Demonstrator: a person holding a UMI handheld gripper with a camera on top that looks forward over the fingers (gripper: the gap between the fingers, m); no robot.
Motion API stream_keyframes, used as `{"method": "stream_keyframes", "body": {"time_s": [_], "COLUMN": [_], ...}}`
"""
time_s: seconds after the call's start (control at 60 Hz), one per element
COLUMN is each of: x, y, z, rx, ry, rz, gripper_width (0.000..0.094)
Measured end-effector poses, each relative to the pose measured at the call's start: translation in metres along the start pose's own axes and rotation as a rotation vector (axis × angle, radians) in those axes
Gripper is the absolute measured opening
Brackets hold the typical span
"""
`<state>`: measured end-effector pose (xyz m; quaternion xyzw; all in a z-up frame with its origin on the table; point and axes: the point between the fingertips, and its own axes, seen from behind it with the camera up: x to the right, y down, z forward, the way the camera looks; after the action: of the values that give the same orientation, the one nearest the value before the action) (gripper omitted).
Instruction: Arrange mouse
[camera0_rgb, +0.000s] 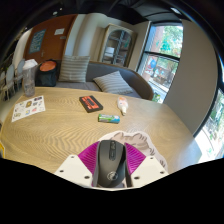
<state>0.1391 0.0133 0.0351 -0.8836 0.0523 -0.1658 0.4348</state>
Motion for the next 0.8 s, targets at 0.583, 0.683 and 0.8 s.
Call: {"method": "stream_keyframes", "body": {"time_s": [0.583, 0.683, 0.8], "x": [0.09, 0.084, 0.062], "y": [0.047, 0.032, 0.024], "z": [0.031, 0.002, -0.047], "rx": [-0.061, -0.003, 0.035], "ry": [0.109, 0.118, 0.122], "rz": [0.207, 0.243, 0.271], "gripper_width": [0.0852, 0.0863, 0.086]}}
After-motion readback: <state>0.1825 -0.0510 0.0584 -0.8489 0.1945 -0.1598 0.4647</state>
